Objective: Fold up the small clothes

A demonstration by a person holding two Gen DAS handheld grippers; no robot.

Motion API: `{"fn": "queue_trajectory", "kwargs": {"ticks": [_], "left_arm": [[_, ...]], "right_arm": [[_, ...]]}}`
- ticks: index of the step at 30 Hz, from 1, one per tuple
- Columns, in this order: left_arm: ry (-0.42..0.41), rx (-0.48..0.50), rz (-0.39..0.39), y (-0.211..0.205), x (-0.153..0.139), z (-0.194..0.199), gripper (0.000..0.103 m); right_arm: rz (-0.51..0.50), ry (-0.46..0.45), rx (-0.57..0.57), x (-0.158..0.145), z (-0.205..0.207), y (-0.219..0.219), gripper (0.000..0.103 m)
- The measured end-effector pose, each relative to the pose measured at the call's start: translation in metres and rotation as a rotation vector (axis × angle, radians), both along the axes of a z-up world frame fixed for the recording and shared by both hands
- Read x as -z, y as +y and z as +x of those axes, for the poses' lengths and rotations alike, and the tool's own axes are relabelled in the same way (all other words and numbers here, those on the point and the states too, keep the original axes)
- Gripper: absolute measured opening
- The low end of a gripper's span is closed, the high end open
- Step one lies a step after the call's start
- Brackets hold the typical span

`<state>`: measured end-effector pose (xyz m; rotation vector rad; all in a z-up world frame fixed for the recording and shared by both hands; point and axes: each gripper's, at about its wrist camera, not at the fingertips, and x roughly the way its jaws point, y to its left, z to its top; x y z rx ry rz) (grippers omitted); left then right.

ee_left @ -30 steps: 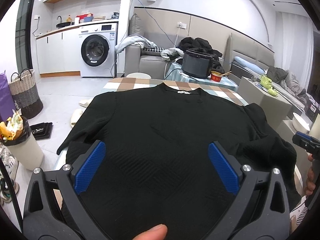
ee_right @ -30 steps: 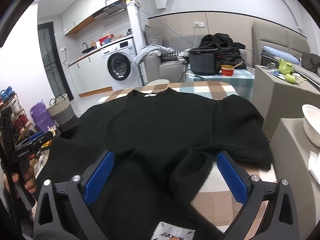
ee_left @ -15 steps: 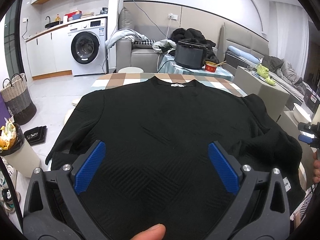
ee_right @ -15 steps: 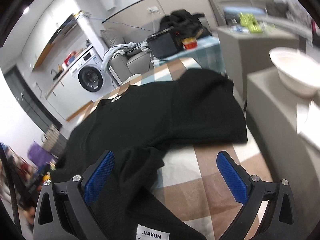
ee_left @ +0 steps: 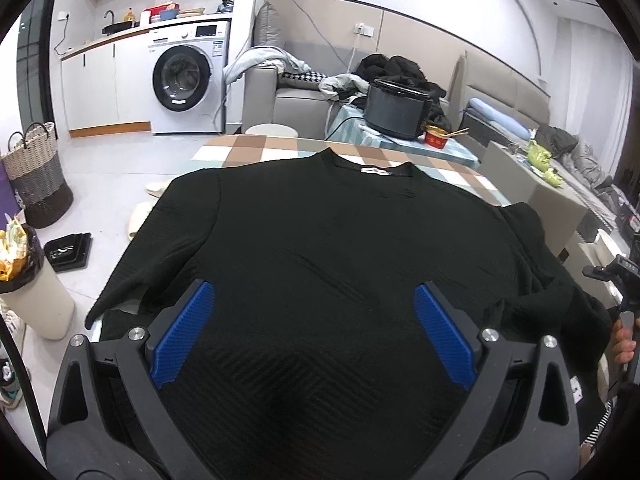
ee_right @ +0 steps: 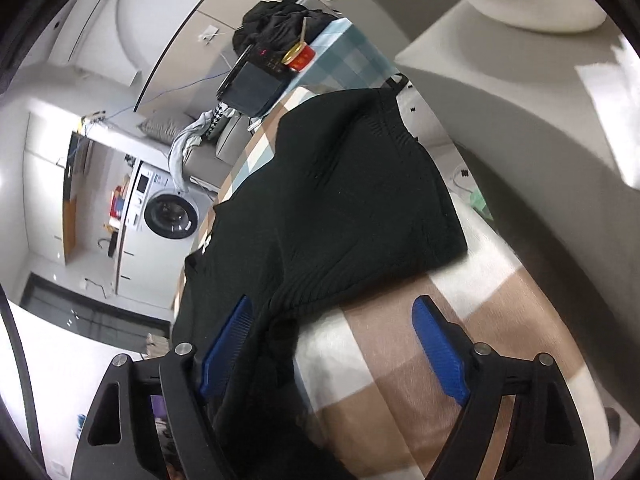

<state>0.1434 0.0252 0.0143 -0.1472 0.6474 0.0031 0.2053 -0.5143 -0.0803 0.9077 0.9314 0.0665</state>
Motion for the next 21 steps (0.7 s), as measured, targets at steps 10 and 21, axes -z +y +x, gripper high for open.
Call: {"fn": "queue_trajectory", "kwargs": {"ticks": [10, 21], "left_arm": [[0.004, 0.003, 0.040, -0.005, 0.006, 0.009, 0.100], [-0.012, -0.010, 0.017, 0.004, 0.008, 0.010, 0.100]], "right_arm": [[-0.188, 0.090, 0.068, -0.004, 0.034, 0.004, 0.047], [-0.535, -0.094, -0.050, -0.072, 0.058, 0.047, 0.007]]}}
